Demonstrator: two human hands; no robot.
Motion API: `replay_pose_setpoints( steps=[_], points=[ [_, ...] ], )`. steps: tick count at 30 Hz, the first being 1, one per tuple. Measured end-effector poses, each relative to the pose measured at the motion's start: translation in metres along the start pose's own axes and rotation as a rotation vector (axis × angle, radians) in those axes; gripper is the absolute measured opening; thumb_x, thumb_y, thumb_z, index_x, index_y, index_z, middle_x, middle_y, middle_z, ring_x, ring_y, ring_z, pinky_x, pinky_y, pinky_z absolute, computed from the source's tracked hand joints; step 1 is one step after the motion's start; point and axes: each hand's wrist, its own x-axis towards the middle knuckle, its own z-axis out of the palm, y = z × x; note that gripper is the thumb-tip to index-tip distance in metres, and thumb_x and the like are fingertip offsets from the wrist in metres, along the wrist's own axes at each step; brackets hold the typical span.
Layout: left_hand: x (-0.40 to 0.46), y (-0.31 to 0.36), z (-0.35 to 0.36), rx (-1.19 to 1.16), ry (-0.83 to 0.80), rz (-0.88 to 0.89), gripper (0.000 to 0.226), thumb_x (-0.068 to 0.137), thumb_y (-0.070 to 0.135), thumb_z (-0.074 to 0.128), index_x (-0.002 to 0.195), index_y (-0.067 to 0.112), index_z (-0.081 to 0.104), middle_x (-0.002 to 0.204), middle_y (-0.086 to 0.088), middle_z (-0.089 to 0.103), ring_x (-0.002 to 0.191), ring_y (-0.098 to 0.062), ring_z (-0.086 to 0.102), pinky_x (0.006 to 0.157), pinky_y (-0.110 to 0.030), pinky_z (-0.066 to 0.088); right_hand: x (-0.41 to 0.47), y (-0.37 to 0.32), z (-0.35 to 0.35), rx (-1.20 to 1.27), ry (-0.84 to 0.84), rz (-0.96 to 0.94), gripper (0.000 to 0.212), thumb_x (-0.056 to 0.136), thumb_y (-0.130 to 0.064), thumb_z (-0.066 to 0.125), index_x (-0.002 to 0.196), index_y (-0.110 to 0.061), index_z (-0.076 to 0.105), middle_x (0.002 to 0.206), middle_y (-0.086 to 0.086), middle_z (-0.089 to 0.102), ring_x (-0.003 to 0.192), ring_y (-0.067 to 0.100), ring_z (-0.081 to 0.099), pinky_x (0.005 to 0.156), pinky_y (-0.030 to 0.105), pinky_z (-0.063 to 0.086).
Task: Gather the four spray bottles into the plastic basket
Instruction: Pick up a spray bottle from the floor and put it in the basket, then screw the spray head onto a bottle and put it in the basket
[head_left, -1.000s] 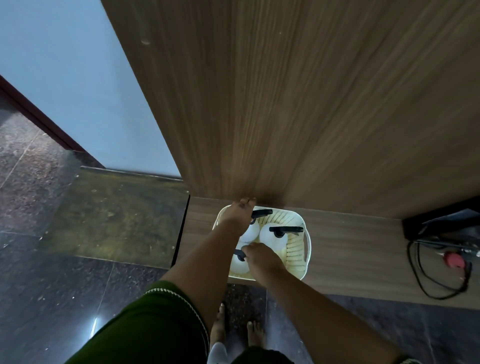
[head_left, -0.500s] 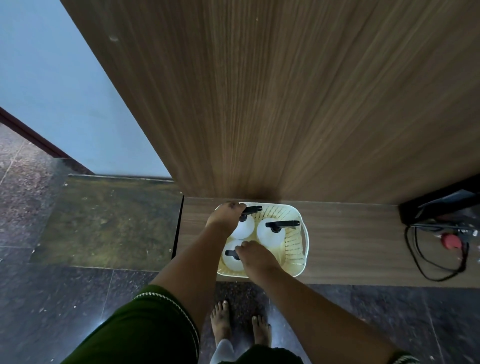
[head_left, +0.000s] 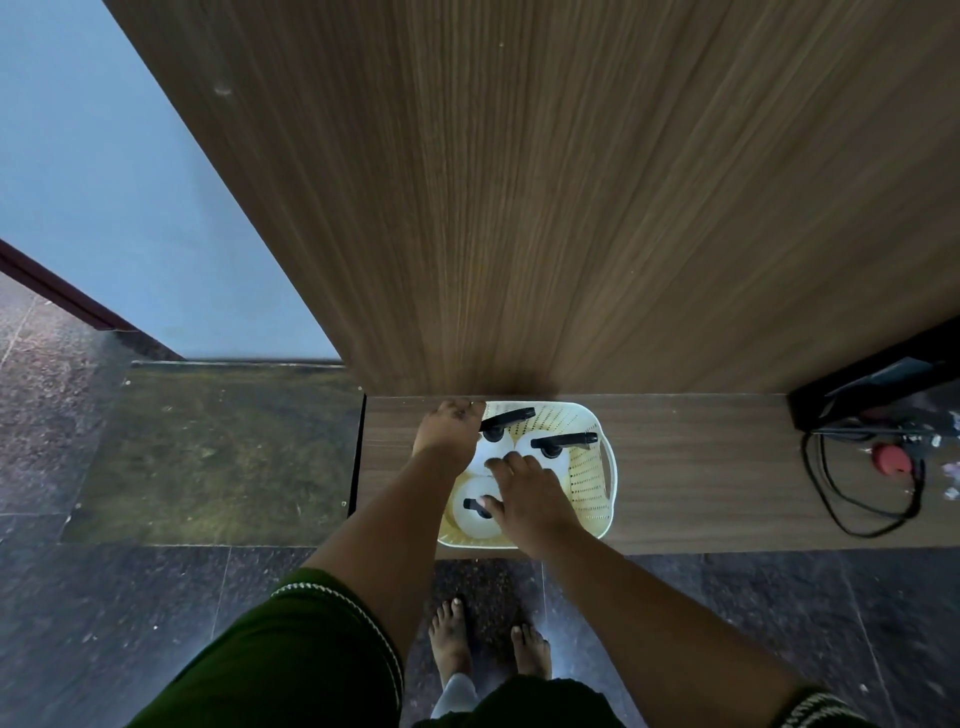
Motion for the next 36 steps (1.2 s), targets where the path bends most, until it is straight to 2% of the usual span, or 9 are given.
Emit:
replay_pose_setpoints(
  steps=[3, 7, 13, 16, 19, 23, 29, 32, 36],
  points=[
    [-0.004, -0.001, -0.003, 0.017, -0.021, 0.024, 0.043, 0.093, 0.022, 0.054, 0.133, 0.014, 0.042, 0.138, -0.010, 0.049, 0.126, -0.029, 0.045, 0.097, -0.040, 0.042, 0.001, 0.006, -0.007, 0.066, 0.091, 0.057, 0.049, 0.091, -0.048, 0.047, 0.130, -0.017, 0.048, 0.124, 0.007, 0.053, 0.114, 0.027, 0.051, 0.089, 0.043, 0.045],
    [-0.014, 0.002, -0.008, 0.015, -0.021, 0.054, 0.051, 0.094, 0.026, 0.051, 0.141, 0.015, 0.035, 0.143, -0.008, 0.042, 0.130, -0.029, 0.040, 0.103, -0.040, 0.038, -0.001, 0.012, -0.015, 0.147, 0.225, 0.180, 0.040, 0.093, -0.042, 0.047, 0.121, -0.015, 0.056, 0.116, 0.008, 0.058, 0.107, 0.028, 0.054, 0.083, 0.042, 0.050],
    [-0.031, 0.015, -0.007, -0.059, 0.109, 0.058, 0.061, 0.095, 0.042, 0.043, 0.147, 0.012, 0.029, 0.145, -0.007, 0.040, 0.133, -0.027, 0.037, 0.106, -0.040, 0.035, -0.021, 0.023, -0.023, 0.287, 0.298, 0.431, 0.035, 0.091, -0.041, 0.049, 0.119, -0.020, 0.054, 0.121, 0.005, 0.055, 0.112, 0.028, 0.053, 0.088, 0.043, 0.050],
    [-0.036, 0.028, -0.009, -0.065, 0.178, 0.134, 0.063, 0.092, 0.044, 0.047, 0.142, 0.007, 0.039, 0.138, -0.012, 0.050, 0.127, -0.031, 0.047, 0.100, -0.044, 0.043, -0.039, 0.034, -0.025, 0.366, 0.312, 0.639, 0.040, 0.092, -0.041, 0.048, 0.126, -0.019, 0.050, 0.128, 0.007, 0.050, 0.117, 0.030, 0.049, 0.092, 0.043, 0.045],
    [-0.039, 0.047, -0.011, -0.042, 0.231, 0.203, 0.066, 0.087, 0.048, 0.041, 0.135, 0.004, 0.049, 0.129, -0.014, 0.058, 0.118, -0.034, 0.056, 0.092, -0.044, 0.049, -0.063, 0.048, -0.023, 0.453, 0.377, 0.771, 0.040, 0.090, -0.037, 0.051, 0.125, -0.018, 0.050, 0.126, 0.010, 0.051, 0.118, 0.032, 0.048, 0.093, 0.044, 0.045],
    [-0.050, 0.084, -0.004, -0.024, 0.144, 0.278, 0.067, 0.093, 0.043, 0.048, 0.147, 0.008, 0.031, 0.148, -0.012, 0.038, 0.137, -0.031, 0.035, 0.109, -0.044, 0.033, -0.103, 0.064, -0.015, 0.522, 0.434, 0.885, 0.040, 0.090, -0.033, 0.052, 0.127, -0.017, 0.049, 0.128, 0.011, 0.051, 0.119, 0.032, 0.047, 0.096, 0.046, 0.045],
    [-0.079, 0.138, 0.021, 0.051, 0.102, 0.456, 0.063, 0.089, 0.038, 0.055, 0.142, 0.007, 0.039, 0.141, -0.014, 0.045, 0.131, -0.033, 0.041, 0.103, -0.045, 0.039, -0.176, 0.081, 0.013, 0.619, 0.455, 1.081, 0.040, 0.090, -0.033, 0.053, 0.128, -0.019, 0.047, 0.132, 0.008, 0.047, 0.126, 0.030, 0.041, 0.097, 0.051, 0.044],
    [-0.106, 0.170, 0.040, 0.042, 0.098, 0.548, 0.058, 0.090, 0.038, 0.053, 0.138, 0.006, 0.042, 0.138, -0.011, 0.048, 0.129, -0.031, 0.042, 0.100, -0.044, 0.041, -0.226, 0.087, 0.032, 0.632, 0.463, 1.159, 0.041, 0.092, -0.033, 0.051, 0.129, -0.017, 0.044, 0.134, 0.009, 0.045, 0.126, 0.031, 0.041, 0.098, 0.051, 0.042],
    [-0.156, 0.214, 0.074, 0.064, 0.011, 0.645, 0.057, 0.092, 0.039, 0.048, 0.139, 0.007, 0.039, 0.139, -0.011, 0.044, 0.127, -0.032, 0.041, 0.098, -0.043, 0.041, -0.310, 0.087, 0.071, 0.702, 0.504, 1.254, 0.042, 0.092, -0.035, 0.050, 0.129, -0.017, 0.044, 0.134, 0.010, 0.045, 0.125, 0.032, 0.041, 0.099, 0.050, 0.042]
  ],
)
